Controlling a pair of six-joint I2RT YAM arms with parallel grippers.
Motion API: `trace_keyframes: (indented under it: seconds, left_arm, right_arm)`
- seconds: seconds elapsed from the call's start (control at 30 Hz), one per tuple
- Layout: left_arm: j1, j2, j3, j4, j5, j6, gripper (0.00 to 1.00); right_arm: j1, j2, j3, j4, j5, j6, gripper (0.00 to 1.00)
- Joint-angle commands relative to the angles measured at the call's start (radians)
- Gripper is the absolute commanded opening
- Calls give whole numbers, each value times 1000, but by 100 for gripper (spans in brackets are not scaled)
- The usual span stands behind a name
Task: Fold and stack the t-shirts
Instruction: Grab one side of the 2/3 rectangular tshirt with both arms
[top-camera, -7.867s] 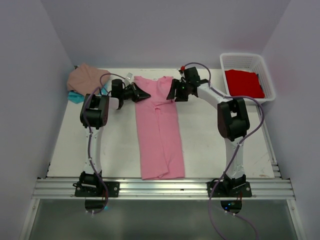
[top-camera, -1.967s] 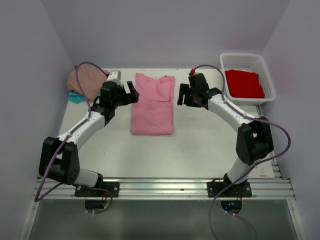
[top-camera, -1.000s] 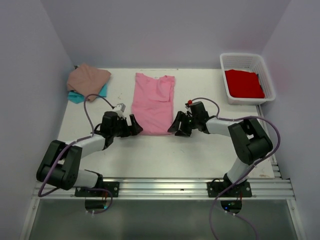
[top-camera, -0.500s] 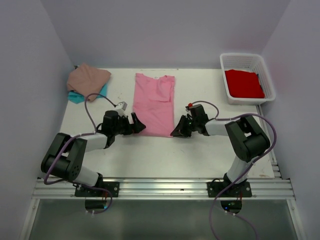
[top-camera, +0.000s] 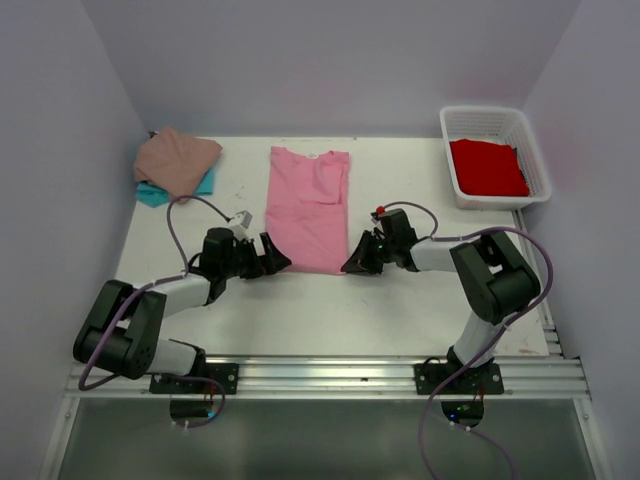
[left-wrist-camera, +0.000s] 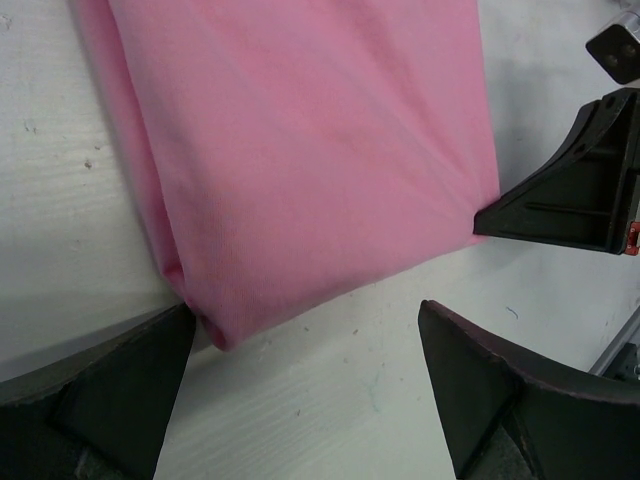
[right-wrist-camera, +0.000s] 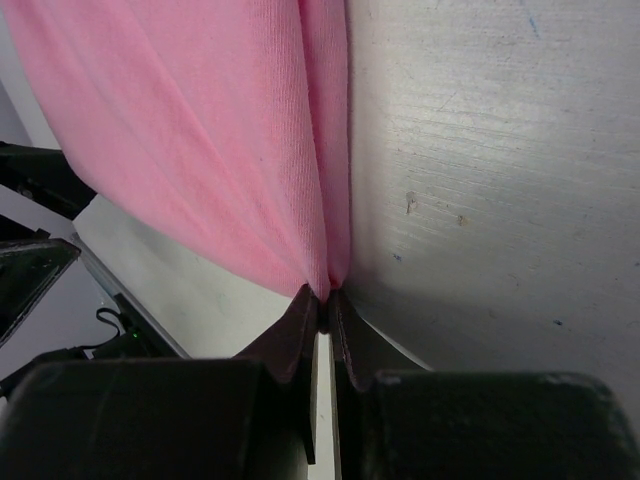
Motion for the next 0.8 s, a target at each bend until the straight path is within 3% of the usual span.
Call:
trace_keyframes:
  seconds: [0.0,0.1,0.2,0.23,0.4,0.43,0.6,0.77]
  left_arm:
    - [-2,38,-74,-277,-25,-40,100]
    - [-4,81,-77,-218,-25,-58,100]
    - [-2,157,-62,-158,-9,-67,81]
    - [-4,186,-55,-136,1,-69,71]
    - [-4,265,-47,-20,24,-98,42]
    - [-4,285,-51,-2,26,-104,31]
    - [-4,288,-80,41,80,-115,3]
    - [-5,146,-162,-28,83,-110,0]
  right_arm:
    - [4,23,-10,-45,62,-38,0]
    - [2,21,-9,-46,60,-39,0]
    - [2,16,-7,-49,65,-44,0]
    - [4,15,-7,-51,63,-47,0]
    - [2,-2,-13,-54,66,-48,0]
    - [4,-3,-13,-55,66,-50,0]
    - [4,-33,-15,-78,60,-67,0]
    - [4,-143,-36,-127,49,-108,0]
